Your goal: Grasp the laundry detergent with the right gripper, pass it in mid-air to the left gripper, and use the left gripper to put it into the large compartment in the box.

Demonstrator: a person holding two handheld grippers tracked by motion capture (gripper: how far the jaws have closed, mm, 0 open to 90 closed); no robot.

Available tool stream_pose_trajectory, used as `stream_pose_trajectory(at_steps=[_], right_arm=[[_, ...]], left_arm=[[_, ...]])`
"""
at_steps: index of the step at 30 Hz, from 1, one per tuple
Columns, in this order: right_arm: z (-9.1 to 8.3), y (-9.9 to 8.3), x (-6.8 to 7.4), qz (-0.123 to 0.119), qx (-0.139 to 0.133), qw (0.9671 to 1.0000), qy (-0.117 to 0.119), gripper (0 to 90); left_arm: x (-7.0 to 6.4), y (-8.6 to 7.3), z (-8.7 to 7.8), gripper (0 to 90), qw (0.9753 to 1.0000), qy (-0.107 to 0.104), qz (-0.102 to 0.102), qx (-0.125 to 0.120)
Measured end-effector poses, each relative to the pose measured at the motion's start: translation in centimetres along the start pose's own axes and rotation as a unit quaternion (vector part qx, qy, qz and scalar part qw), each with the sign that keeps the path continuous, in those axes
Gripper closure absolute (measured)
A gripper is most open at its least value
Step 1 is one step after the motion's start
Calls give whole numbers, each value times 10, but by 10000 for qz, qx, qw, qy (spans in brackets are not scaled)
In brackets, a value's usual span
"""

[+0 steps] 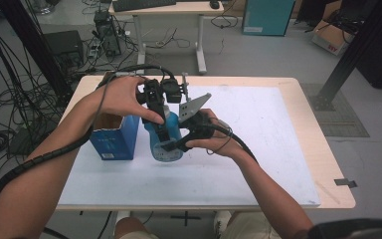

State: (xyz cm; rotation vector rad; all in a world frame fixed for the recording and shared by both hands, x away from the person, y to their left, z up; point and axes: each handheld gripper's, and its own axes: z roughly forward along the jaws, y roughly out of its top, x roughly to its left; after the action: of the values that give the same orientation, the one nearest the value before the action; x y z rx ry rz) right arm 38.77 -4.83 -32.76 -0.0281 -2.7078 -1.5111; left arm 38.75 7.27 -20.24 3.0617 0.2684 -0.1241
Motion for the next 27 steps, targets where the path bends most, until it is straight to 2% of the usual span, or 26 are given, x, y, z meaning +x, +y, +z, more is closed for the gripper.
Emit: stream_pose_trajectory(at_steps=[3,4,5,7,17,18,19,25,27], right_arm=[[0,1,0,-42,-2,10000,-19,435],[0,1,1,22,-27,10000,-29,435],[-1,1,-3,-266,50,9996,-55,435],[-1,1,-3,-286,26,9996,-52,435],[-5,2,-3,-263,12,9996,-90,435],[-5,2,-3,-257,4,9996,-89,435],[-5,2,-3,-254,3,9996,-89,435],[-4,2,0,-206,17,9998,-69,434],[-4,2,0,-212,8,9997,-77,434]], left_arm=[[0,1,0,47,10000,4,-1,34],[0,2,1,47,10000,-2,31,60],[0,2,1,48,10000,12,12,67],[0,3,3,47,10000,1,47,86],[0,6,4,48,9999,72,41,151],[2,6,3,48,9995,70,182,262],[2,7,3,48,9996,54,138,245],[3,8,3,48,9993,73,211,299],[2,8,4,49,9994,91,177,269]])
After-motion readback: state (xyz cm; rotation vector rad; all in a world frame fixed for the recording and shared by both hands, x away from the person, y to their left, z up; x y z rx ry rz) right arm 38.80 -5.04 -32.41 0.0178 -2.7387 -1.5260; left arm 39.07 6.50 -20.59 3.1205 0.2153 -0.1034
